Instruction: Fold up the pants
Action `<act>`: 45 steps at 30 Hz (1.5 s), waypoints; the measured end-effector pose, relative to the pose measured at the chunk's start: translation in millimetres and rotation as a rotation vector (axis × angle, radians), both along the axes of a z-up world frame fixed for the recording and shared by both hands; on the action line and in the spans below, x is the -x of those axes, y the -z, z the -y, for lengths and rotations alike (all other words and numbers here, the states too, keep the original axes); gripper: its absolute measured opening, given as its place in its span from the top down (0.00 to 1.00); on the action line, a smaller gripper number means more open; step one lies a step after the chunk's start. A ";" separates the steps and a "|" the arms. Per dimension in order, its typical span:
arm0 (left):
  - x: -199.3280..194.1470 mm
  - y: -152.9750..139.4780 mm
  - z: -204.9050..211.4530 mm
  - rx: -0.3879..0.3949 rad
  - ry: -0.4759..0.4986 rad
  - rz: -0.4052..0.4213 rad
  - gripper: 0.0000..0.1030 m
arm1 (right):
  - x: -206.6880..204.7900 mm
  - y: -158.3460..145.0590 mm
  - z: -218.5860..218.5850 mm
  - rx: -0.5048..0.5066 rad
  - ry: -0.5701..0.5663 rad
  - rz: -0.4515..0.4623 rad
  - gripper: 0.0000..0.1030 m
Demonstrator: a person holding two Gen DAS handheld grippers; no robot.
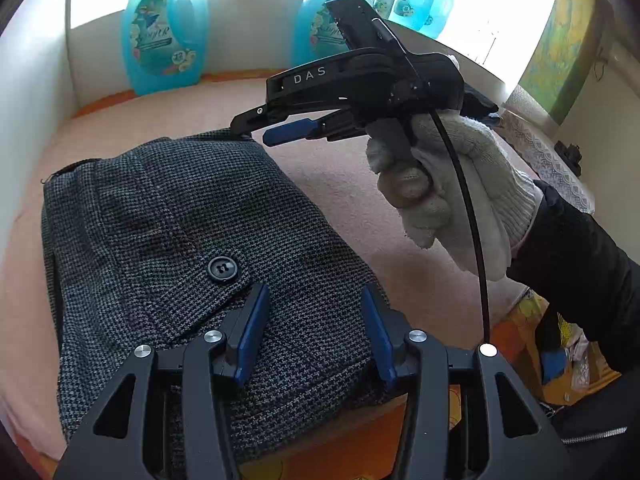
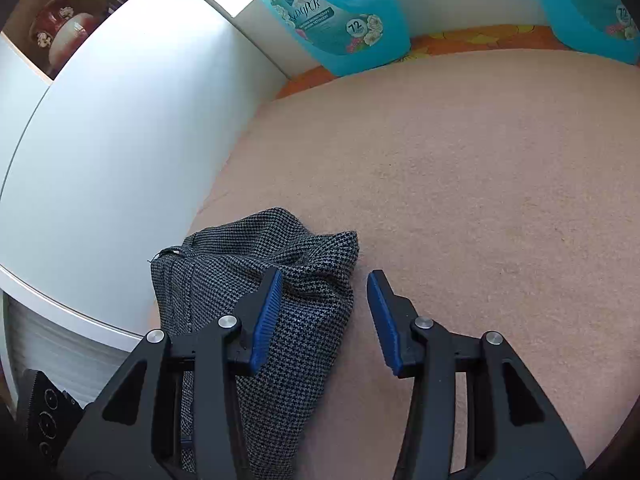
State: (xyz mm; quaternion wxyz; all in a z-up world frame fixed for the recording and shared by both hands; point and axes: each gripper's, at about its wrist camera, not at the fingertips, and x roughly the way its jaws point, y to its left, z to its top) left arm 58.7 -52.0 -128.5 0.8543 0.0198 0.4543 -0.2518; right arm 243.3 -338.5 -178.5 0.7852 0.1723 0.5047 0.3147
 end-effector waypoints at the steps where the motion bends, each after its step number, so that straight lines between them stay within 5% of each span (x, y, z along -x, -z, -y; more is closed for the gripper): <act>1: 1.9 0.7 -0.6 -0.002 0.003 0.005 0.55 | -3.5 3.8 -0.5 -0.013 0.001 -0.011 0.54; 2: 3.0 1.2 -1.3 -0.002 0.006 0.008 0.55 | -6.8 7.2 -1.0 -0.027 0.004 -0.020 0.55; 6: 5.7 5.7 -3.2 0.012 -0.001 0.007 0.55 | -15.6 8.2 -6.3 -0.085 -0.001 -0.032 0.85; 14: 22.0 8.6 -8.1 0.035 -0.022 0.025 0.55 | -17.2 -5.0 -22.6 0.022 0.002 0.038 0.90; 19: 38.9 -9.1 -21.2 0.028 -0.023 0.037 0.55 | -7.4 -22.5 -9.9 0.051 0.031 0.073 0.83; 28: 23.8 -36.0 -74.1 -0.008 -0.175 0.092 0.55 | 55.5 -57.6 5.9 0.066 -0.030 0.134 0.80; 32: -3.9 -29.0 -104.4 0.036 -0.264 0.047 0.49 | 83.1 -51.5 12.2 0.072 -0.046 0.124 0.47; 37: -30.6 -6.3 -134.3 0.110 -0.352 -0.051 0.40 | 97.8 -29.5 15.8 0.058 -0.076 0.061 0.47; 45: -57.5 19.6 -156.4 0.112 -0.448 -0.122 0.33 | 89.5 -7.6 3.8 0.037 -0.093 0.002 0.47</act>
